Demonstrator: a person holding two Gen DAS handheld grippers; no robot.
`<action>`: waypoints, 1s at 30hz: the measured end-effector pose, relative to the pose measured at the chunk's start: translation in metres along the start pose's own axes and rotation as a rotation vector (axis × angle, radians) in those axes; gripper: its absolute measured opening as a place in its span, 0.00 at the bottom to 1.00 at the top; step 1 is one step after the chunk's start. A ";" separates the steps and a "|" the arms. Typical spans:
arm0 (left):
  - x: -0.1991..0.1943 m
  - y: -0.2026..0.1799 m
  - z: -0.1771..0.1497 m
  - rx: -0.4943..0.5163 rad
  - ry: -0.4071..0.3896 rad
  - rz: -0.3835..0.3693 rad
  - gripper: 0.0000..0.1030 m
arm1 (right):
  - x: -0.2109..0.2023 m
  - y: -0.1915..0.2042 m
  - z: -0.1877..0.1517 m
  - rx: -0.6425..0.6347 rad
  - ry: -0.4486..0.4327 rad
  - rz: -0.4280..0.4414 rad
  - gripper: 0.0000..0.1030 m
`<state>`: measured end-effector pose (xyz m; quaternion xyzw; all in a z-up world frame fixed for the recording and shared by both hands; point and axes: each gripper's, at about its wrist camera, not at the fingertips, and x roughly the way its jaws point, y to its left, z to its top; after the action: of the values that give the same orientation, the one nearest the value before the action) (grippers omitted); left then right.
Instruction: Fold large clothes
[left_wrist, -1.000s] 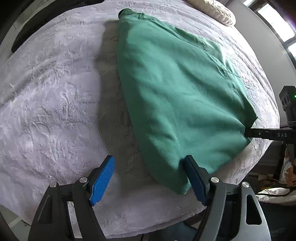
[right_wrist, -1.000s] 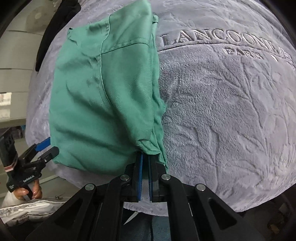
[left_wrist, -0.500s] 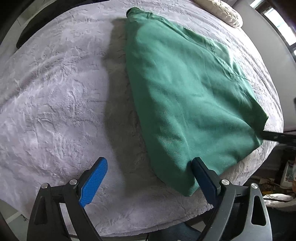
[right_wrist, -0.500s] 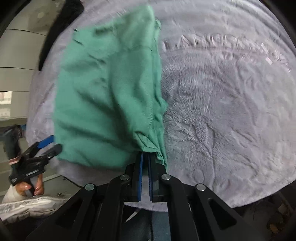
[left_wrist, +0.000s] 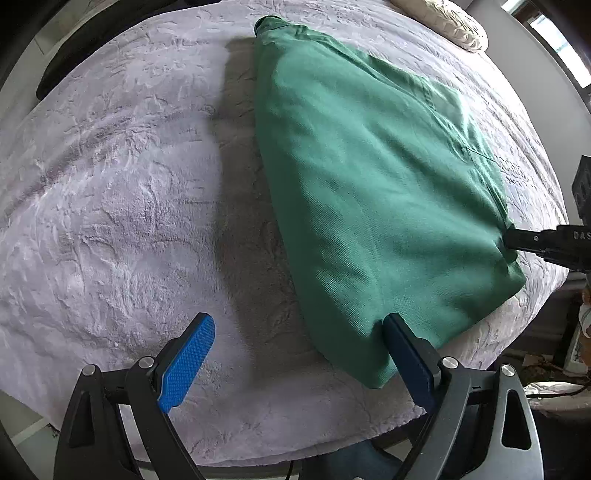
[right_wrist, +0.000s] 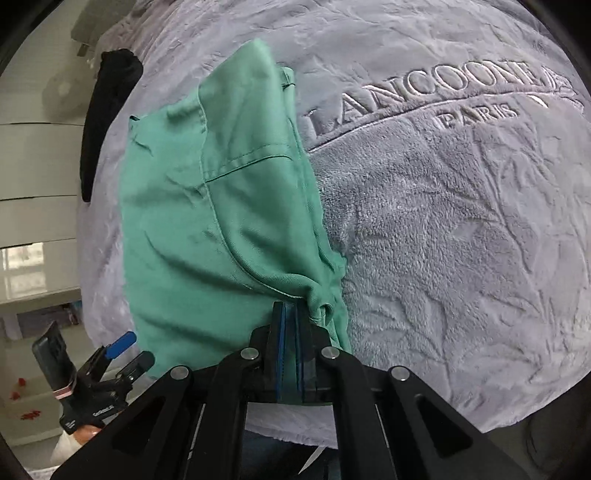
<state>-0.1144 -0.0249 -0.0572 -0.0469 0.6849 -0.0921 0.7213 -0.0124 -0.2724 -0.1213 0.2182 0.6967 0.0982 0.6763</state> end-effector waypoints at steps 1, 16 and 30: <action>0.000 0.001 0.000 -0.004 0.003 -0.001 0.90 | -0.001 0.002 0.000 -0.012 0.004 -0.007 0.03; -0.019 0.000 0.012 -0.028 -0.021 0.099 0.90 | -0.041 -0.015 0.002 0.062 -0.047 0.002 0.11; -0.068 -0.006 0.043 -0.070 -0.116 0.190 1.00 | -0.071 0.050 0.013 -0.114 -0.091 -0.150 0.62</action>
<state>-0.0745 -0.0198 0.0131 -0.0121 0.6460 0.0035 0.7633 0.0080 -0.2614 -0.0366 0.1310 0.6729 0.0767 0.7240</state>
